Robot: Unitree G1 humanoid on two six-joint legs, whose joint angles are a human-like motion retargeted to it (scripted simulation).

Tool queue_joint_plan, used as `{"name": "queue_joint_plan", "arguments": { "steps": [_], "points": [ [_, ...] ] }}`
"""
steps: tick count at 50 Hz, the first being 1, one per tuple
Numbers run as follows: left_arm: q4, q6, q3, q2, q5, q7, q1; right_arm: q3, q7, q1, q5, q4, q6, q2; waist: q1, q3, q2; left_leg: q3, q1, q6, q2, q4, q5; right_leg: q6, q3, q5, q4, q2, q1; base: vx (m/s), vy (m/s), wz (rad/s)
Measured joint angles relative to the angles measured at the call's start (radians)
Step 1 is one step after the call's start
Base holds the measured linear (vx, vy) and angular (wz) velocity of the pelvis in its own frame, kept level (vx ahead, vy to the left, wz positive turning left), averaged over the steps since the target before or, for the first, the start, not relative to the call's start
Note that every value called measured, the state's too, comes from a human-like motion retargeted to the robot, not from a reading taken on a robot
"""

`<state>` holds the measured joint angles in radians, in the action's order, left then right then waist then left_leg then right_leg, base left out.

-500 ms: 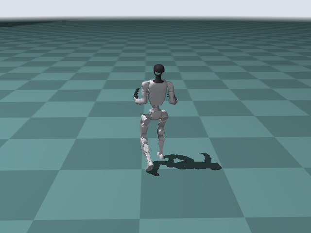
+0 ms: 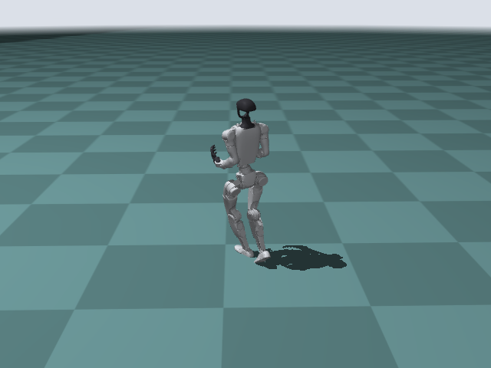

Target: Walk run

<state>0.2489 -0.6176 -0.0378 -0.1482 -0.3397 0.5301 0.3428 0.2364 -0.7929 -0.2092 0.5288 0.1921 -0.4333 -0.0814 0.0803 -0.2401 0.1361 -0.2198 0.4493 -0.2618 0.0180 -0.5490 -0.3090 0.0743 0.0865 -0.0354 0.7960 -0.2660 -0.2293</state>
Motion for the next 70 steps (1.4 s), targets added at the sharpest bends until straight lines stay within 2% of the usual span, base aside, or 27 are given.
{"name": "queue_joint_plan", "arguments": {
  "steps": [2, 4, 5, 7, 8, 10, 13, 15, 18, 21, 25, 29, 35, 40, 42, 43, 45, 47, 48, 50, 55, 60, 63, 65, 67, 68, 70],
  "points": [
    [0.003, -0.012, 0.053, -0.015, -0.023, -0.020, 0.033, -0.009, 0.015, -0.046, -0.046, 0.012, -0.025, 0.005, -0.032, 0.010, 0.002, 0.075, -0.054, 0.000, -0.081, 0.086, 0.106, -0.100, 0.041, 0.042, -0.116, 0.121, -0.030, 0.38, 0.14, 2.50],
    [-0.001, -0.019, 0.072, -0.004, -0.002, -0.026, 0.057, -0.016, 0.035, -0.080, -0.117, 0.005, -0.077, 0.008, -0.069, 0.035, -0.028, 0.098, -0.095, 0.010, -0.132, 0.144, 0.236, -0.105, -0.023, 0.060, -0.281, 0.179, -0.045, 0.32, -0.06, 2.90],
    [-0.008, -0.024, 0.073, 0.008, 0.015, -0.022, 0.069, -0.006, 0.053, -0.092, -0.148, -0.002, -0.110, 0.008, -0.082, 0.046, -0.049, 0.101, -0.112, 0.022, -0.145, 0.163, 0.296, -0.090, -0.088, 0.071, -0.377, 0.183, -0.048, 0.29, -0.22, 2.95],
    [-0.024, -0.033, 0.056, 0.035, 0.073, -0.027, 0.091, 0.019, 0.126, -0.120, -0.246, -0.012, -0.189, 0.025, -0.117, 0.062, -0.106, 0.131, -0.168, 0.006, -0.205, 0.208, 0.397, -0.013, -0.270, -0.007, -0.564, 0.194, -0.017, 0.39, -0.34, 3.08],
    [-0.029, -0.039, 0.047, 0.041, 0.109, -0.044, 0.098, 0.031, 0.167, -0.134, -0.299, -0.017, -0.219, 0.040, -0.131, 0.071, -0.140, 0.155, -0.193, 0.001, -0.235, 0.220, 0.434, 0.047, -0.419, -0.129, -0.634, 0.189, 0.009, 0.44, -0.42, 2.97],
    [-0.044, -0.048, 0.030, 0.046, 0.157, -0.074, 0.105, 0.052, 0.227, -0.157, -0.378, -0.033, -0.262, 0.063, -0.145, 0.082, -0.181, 0.197, -0.230, 0.000, -0.263, 0.226, 0.465, 0.091, -0.531, -0.319, -0.698, 0.184, 0.031, 0.42, -0.33, 2.86],
    [-0.015, -0.049, 0.028, 0.030, 0.196, -0.084, 0.116, 0.070, 0.303, -0.199, -0.451, -0.041, -0.287, 0.080, -0.185, 0.068, -0.185, 0.296, -0.233, 0.000, -0.280, 0.163, 0.453, 0.069, -0.205, -0.269, -0.661, 0.239, 0.032, 0.33, -0.09, 3.01],
    [-0.001, -0.046, 0.015, 0.005, 0.184, -0.076, 0.123, 0.071, 0.308, -0.213, -0.450, -0.033, -0.282, 0.089, -0.135, 0.062, -0.214, 0.340, -0.221, 0.000, -0.328, 0.154, 0.468, 0.048, -0.287, -0.240, -0.673, 0.216, 0.058, -0.01, 0.09, 1.24],
    [0.025, -0.048, -0.018, 0.000, 0.142, -0.082, 0.116, 0.076, 0.292, -0.210, -0.407, -0.030, -0.263, 0.089, -0.065, 0.065, -0.241, 0.287, -0.224, 0.065, -0.306, 0.173, 0.477, 0.062, -0.147, -0.271, -0.692, 0.254, 0.059, -0.08, -0.02, 0.42],
    [0.019, -0.055, -0.027, 0.020, 0.158, -0.086, 0.120, 0.079, 0.279, -0.196, -0.433, -0.040, -0.266, 0.066, -0.062, 0.063, -0.240, 0.214, -0.252, 0.149, -0.261, 0.224, 0.485, 0.086, -0.107, -0.295, -0.708, 0.250, 0.072, 0.10, -0.07, 0.83],
    [0.009, -0.052, -0.039, 0.009, 0.197, -0.090, 0.106, 0.076, 0.304, -0.183, -0.486, -0.045, -0.273, 0.056, -0.045, 0.060, -0.236, 0.178, -0.259, 0.274, -0.237, 0.251, 0.448, 0.117, -0.013, -0.293, -0.724, 0.266, 0.086, 0.17, 0.02, 0.80],
    [0.003, -0.056, -0.060, -0.009, 0.211, -0.110, 0.111, 0.062, 0.318, -0.130, -0.470, -0.042, -0.256, 0.057, -0.015, 0.081, -0.239, -0.002, -0.234, 0.308, -0.172, 0.251, 0.334, 0.103, 0.072, -0.219, -0.724, 0.298, 0.105, 0.67, 0.26, 0.80],
    [0.012, -0.069, -0.092, 0.006, 0.227, -0.175, 0.145, -0.017, 0.320, -0.049, -0.454, -0.063, -0.228, 0.046, -0.013, 0.109, -0.229, -0.278, -0.133, 0.251, -0.056, 0.262, 0.212, 0.068, 0.177, -0.090, -0.719, 0.327, 0.148, 0.19, 0.36, 1.19],
    [-0.002, -0.081, -0.112, 0.004, 0.241, -0.259, 0.120, -0.095, 0.362, -0.074, -0.417, -0.071, -0.235, 0.054, -0.015, 0.101, -0.221, -0.524, -0.069, 0.215, -0.009, 0.322, 0.160, 0.101, 0.304, -0.061, -0.725, 0.329, 0.206, 0.36, 0.39, 1.60],
    [-0.006, -0.087, -0.117, 0.008, 0.257, -0.314, 0.102, -0.121, 0.362, -0.094, -0.405, -0.074, -0.228, 0.060, -0.027, 0.089, -0.223, -0.564, -0.060, 0.127, -0.033, 0.335, 0.179, 0.137, 0.350, -0.090, -0.699, 0.335, 0.225, 0.52, 0.38, 1.76],
    [-0.002, -0.088, -0.116, 0.014, 0.267, -0.350, 0.091, -0.134, 0.357, -0.104, -0.402, -0.076, -0.221, 0.063, -0.037, 0.080, -0.221, -0.548, -0.061, 0.104, -0.050, 0.334, 0.146, 0.160, 0.379, -0.121, -0.669, 0.339, 0.229, 0.65, 0.44, 1.65],
    [0.008, -0.092, -0.115, 0.036, 0.282, -0.430, 0.067, -0.157, 0.338, -0.127, -0.407, -0.081, -0.205, 0.068, -0.050, 0.059, -0.194, -0.546, -0.102, 0.137, -0.004, 0.347, 0.070, 0.187, 0.382, -0.229, -0.563, 0.323, 0.208, 0.68, 0.32, 1.43],
    [0.030, -0.101, -0.095, 0.064, 0.302, -0.502, 0.044, -0.190, 0.318, -0.156, -0.429, -0.082, -0.190, 0.065, -0.086, 0.051, -0.143, -0.244, -0.071, 0.076, -0.077, 0.310, -0.022, 0.147, 0.264, -0.350, -0.383, 0.268, 0.139, 1.00, 0.49, 1.83],
    [0.039, -0.104, -0.081, 0.080, 0.306, -0.521, 0.030, -0.215, 0.310, -0.169, -0.446, -0.077, -0.186, 0.063, -0.109, 0.045, -0.105, -0.196, -0.082, 0.078, -0.049, 0.302, -0.029, 0.081, 0.265, -0.388, -0.279, 0.252, 0.098, 0.94, 0.49, 2.05],
    [0.061, -0.107, -0.077, 0.103, 0.308, -0.515, -0.041, -0.257, 0.323, -0.182, -0.486, -0.058, -0.182, 0.065, -0.143, 0.052, -0.056, -0.236, -0.104, 0.091, 0.028, 0.270, -0.047, 0.026, 0.185, -0.348, -0.101, 0.209, 0.006, 0.64, 0.28, 2.05],
    [0.135, -0.103, -0.036, 0.128, 0.287, -0.473, -0.235, -0.358, 0.422, -0.288, -0.491, 0.036, -0.221, 0.104, -0.182, 0.082, -0.020, -0.003, -0.227, 0.069, -0.024, 0.331, -0.054, -0.202, 0.118, -0.113, 0.007, 0.163, -0.144, 0.93, 0.16, 2.45],
    [0.069, -0.107, 0.008, 0.178, 0.295, -0.463, -0.334, -0.482, 0.448, -0.357, -0.495, 0.109, -0.239, 0.119, -0.281, 0.137, -0.006, 0.157, -0.333, 0.080, -0.050, 0.376, -0.034, -0.015, -0.095, 0.008, -0.186, 0.140, -0.315, 0.83, 0.02, 2.70],
    [0.043, -0.123, -0.021, 0.224, 0.357, -0.465, -0.337, -0.524, 0.523, -0.353, -0.510, 0.155, -0.256, 0.120, -0.322, 0.170, -0.020, 0.207, -0.409, 0.086, -0.066, 0.393, -0.027, 0.032, -0.106, 0.070, -0.356, 0.236, -0.381, 1.05, -0.19, 1.80],
    [0.052, -0.135, -0.052, 0.247, 0.387, -0.485, -0.315, -0.533, 0.577, -0.329, -0.527, 0.181, -0.254, 0.121, -0.327, 0.179, -0.041, 0.212, -0.459, 0.111, -0.077, 0.400, 0.003, 0.010, -0.111, 0.114, -0.436, 0.295, -0.421, 1.12, -0.29, 0.80],
    [0.081, -0.147, -0.086, 0.249, 0.396, -0.505, -0.269, -0.525, 0.611, -0.283, -0.531, 0.197, -0.246, 0.122, -0.332, 0.183, -0.039, 0.225, -0.480, 0.162, -0.069, 0.364, 0.079, -0.021, -0.202, 0.114, -0.468, 0.264, -0.447, 1.21, -0.33, 0.49],
    [0.102, -0.152, -0.106, 0.238, 0.401, -0.514, -0.243, -0.521, 0.619, -0.250, -0.529, 0.205, -0.243, 0.121, -0.333, 0.185, -0.040, 0.224, -0.486, 0.199, -0.063, 0.334, 0.138, -0.014, -0.201, 0.084, -0.466, 0.261, -0.448, 1.35, -0.30, 0.49],
    [0.165, -0.166, -0.154, 0.201, 0.436, -0.531, -0.190, -0.522, 0.615, -0.169, -0.509, 0.227, -0.234, 0.116, -0.328, 0.177, -0.020, 0.237, -0.465, 0.278, -0.048, 0.219, 0.323, -0.056, -0.111, 0.157, -0.404, 0.283, -0.437, 1.24, -0.19, 0.53]
  ]
}}
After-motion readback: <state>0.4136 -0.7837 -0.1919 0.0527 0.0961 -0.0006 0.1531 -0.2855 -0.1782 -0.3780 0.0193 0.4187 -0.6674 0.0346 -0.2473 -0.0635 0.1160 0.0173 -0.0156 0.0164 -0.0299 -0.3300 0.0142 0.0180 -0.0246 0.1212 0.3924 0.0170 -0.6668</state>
